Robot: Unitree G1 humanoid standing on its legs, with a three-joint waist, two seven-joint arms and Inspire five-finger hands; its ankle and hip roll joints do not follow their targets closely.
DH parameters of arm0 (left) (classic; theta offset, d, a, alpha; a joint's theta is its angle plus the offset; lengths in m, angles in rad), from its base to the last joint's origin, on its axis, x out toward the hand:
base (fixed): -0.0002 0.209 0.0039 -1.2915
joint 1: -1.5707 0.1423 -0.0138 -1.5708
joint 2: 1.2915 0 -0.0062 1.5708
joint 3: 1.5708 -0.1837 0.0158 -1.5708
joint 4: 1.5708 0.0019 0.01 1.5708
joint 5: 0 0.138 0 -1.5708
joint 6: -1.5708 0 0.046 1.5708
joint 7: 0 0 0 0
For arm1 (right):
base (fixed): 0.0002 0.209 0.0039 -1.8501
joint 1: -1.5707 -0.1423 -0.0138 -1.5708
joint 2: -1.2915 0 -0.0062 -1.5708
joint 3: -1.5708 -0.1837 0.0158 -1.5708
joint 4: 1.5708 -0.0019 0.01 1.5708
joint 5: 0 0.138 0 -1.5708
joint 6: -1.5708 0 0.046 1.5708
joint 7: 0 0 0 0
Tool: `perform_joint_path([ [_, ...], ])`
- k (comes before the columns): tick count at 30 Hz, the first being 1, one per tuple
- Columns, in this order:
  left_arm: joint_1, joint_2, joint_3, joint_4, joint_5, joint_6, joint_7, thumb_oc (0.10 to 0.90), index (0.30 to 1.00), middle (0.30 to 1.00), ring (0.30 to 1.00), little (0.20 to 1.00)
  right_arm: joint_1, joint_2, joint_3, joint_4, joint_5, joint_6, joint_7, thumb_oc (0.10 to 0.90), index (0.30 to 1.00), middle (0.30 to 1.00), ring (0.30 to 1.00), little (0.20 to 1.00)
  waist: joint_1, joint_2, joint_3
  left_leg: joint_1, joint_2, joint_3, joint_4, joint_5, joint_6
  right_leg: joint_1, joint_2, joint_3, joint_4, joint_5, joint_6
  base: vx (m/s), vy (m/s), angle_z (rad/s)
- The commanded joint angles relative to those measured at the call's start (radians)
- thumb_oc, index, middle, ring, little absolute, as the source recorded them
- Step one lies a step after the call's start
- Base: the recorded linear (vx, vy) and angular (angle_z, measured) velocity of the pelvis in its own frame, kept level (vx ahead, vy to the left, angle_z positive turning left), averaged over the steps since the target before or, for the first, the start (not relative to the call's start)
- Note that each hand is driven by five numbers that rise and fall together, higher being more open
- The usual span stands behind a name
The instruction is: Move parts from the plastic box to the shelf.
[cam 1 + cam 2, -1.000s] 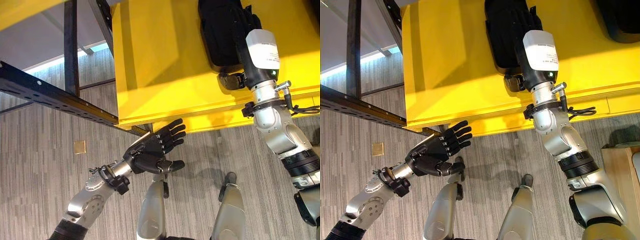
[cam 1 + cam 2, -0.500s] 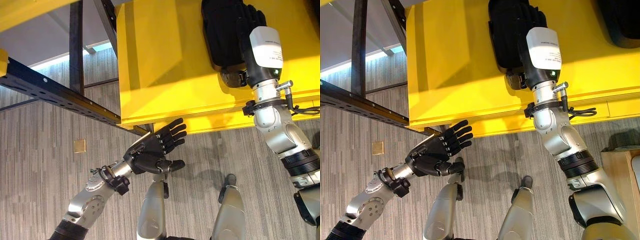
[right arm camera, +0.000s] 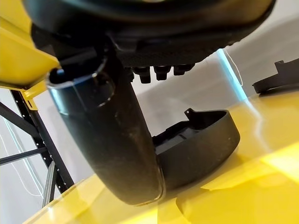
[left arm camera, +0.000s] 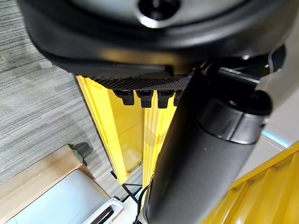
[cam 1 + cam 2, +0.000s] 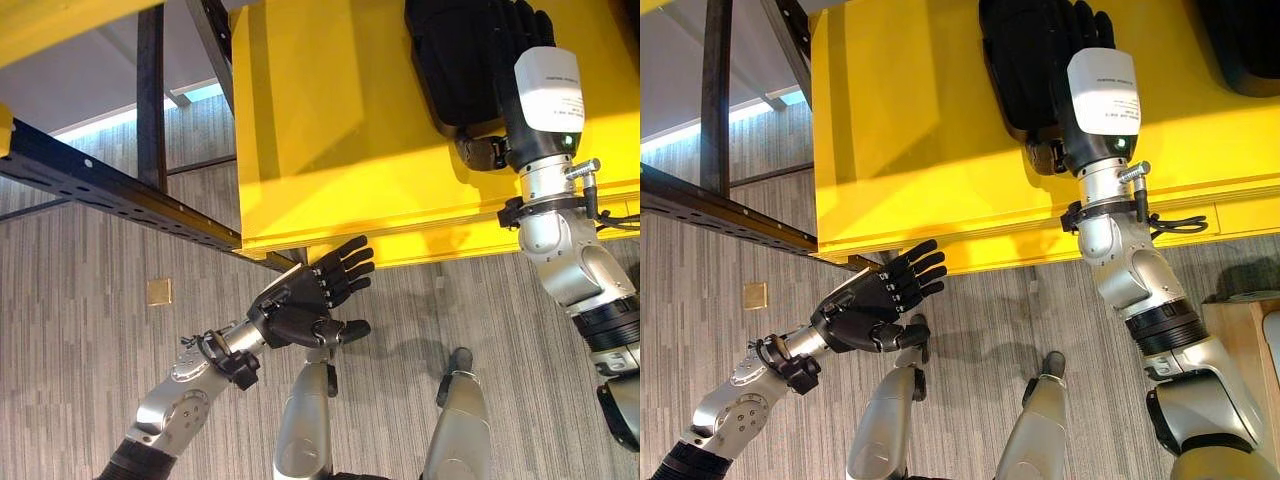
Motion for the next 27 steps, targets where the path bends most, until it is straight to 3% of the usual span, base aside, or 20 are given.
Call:
perform_joint_path([
  [1, -0.027, 0.004, -0.002, -0.171, -0.074, -0.058, -0.056, 0.900, 1.000, 1.000, 1.000, 1.000, -0.183, -0.031, -0.062, -0.031, -0.014, -0.070, -0.083, 0.900, 1.000, 1.000, 1.000, 1.000, 0.005, -0.026, -0.006, 0.071, 0.017, 0.008, 0.126, -0.219, 0.003, 0.062, 0.032, -0.045, -0.082, 0.032, -0.079, 0.00, 0.000, 0.00],
  [10, -0.020, -0.004, 0.014, -0.175, -0.082, -0.068, -0.046, 0.900, 1.000, 1.000, 1.000, 1.000, -0.103, 0.032, -0.045, -0.193, -0.051, -0.144, 0.018, 0.900, 1.000, 1.000, 1.000, 1.000, -0.015, -0.028, -0.006, 0.075, 0.016, 0.021, 0.121, -0.218, 0.006, 0.052, 0.038, -0.025, -0.086, 0.037, -0.079, -0.01, 0.013, -0.01],
  [18, -0.026, -0.029, 0.008, -0.162, -0.085, -0.083, -0.043, 0.900, 1.000, 1.000, 1.000, 1.000, -0.068, 0.070, 0.014, -0.326, -0.033, -0.101, 0.134, 0.900, 1.000, 1.000, 1.000, 1.000, -0.028, -0.034, -0.006, 0.078, 0.022, 0.033, 0.119, -0.215, 0.008, 0.042, 0.046, -0.011, -0.089, 0.046, -0.084, -0.01, 0.030, -0.01],
  [24, -0.022, -0.032, 0.003, -0.158, -0.080, -0.105, -0.035, 0.900, 1.000, 1.000, 1.000, 1.000, -0.021, 0.055, 0.013, -0.388, -0.103, -0.092, 0.107, 0.900, 1.000, 1.000, 1.000, 1.000, -0.042, -0.039, -0.006, 0.080, 0.028, 0.044, 0.115, -0.214, 0.009, 0.035, 0.052, -0.004, -0.088, 0.048, -0.085, -0.01, 0.007, 0.00],
  [27, -0.016, -0.037, 0.007, -0.160, -0.081, -0.137, -0.007, 0.900, 1.000, 1.000, 1.000, 1.000, -0.004, 0.045, 0.002, -0.415, -0.190, -0.091, 0.001, 0.900, 1.000, 1.000, 1.000, 1.000, -0.052, -0.039, -0.006, 0.087, 0.032, 0.055, 0.109, -0.212, 0.008, 0.039, 0.056, -0.002, -0.091, 0.047, -0.089, -0.02, 0.057, -0.02],
])
